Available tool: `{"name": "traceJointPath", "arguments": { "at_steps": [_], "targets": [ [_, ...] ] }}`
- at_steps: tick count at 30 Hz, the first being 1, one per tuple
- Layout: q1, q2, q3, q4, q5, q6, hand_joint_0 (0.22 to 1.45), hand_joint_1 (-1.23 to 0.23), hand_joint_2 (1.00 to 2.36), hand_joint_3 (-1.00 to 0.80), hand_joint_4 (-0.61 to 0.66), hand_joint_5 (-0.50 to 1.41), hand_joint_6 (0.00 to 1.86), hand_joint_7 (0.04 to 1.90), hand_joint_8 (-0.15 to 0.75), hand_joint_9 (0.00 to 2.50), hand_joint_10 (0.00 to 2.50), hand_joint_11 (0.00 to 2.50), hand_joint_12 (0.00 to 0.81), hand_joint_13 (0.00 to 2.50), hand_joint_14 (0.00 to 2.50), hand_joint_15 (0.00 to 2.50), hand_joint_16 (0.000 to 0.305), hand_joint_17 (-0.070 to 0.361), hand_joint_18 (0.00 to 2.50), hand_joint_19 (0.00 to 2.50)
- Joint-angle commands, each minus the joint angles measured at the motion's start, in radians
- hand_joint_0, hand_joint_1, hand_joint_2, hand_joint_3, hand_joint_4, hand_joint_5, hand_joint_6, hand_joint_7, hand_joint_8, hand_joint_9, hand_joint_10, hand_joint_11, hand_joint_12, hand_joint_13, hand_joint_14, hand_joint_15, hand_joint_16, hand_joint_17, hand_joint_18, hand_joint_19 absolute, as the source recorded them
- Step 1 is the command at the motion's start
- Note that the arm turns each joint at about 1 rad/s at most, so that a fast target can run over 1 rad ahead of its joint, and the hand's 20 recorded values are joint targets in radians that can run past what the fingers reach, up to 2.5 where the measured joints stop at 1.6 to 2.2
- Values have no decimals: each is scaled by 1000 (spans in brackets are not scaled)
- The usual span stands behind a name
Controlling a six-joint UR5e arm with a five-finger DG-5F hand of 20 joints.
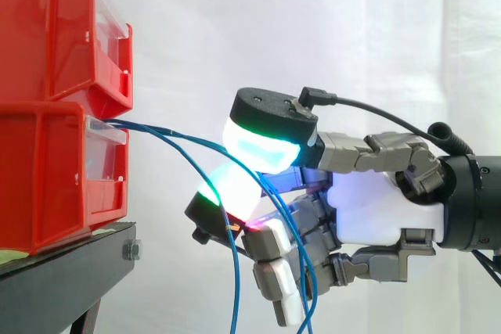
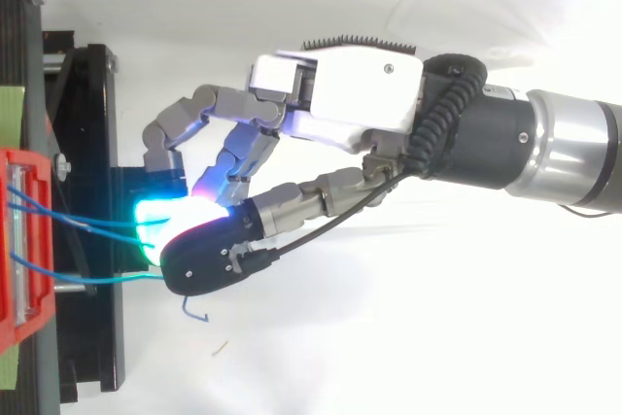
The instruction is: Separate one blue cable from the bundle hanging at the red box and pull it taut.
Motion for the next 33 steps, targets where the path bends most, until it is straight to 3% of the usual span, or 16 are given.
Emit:
{"name": "traceJointPath", "arguments": {
  "at_steps": [1, 13, 17, 23, 33],
  "targets": [
    [1, 0, 0, -5, 1, 0, 719, -865, 1014, -319, 26, -213, 888, 1035, 292, 996, 22, 1006, 371, 1057, 26, 771, 45, 100, 935, 657],
    [7, 0, 0, -11, 5, 2, 726, -863, 1009, -383, 62, -215, 897, 1087, 297, 1024, 22, 1006, 373, 1079, 25, 766, 44, 98, 954, 655],
    [10, 0, 0, -11, 5, 3, 776, -865, 1000, -500, 11, -209, 899, 1080, 303, 1042, 20, 1006, 372, 1091, 27, 769, 44, 98, 961, 640],
    [10, 0, 0, -8, 5, 3, 811, -884, 1000, -500, -20, -198, 898, 1112, 292, 1062, 21, 1014, 367, 1100, 27, 764, 42, 94, 966, 622],
    [11, 0, -2, -8, 5, 5, 723, -908, 1000, -500, 48, -186, 903, 1143, 297, 1083, 21, 1047, 364, 1105, 28, 784, 41, 93, 970, 640]
  ]
}}
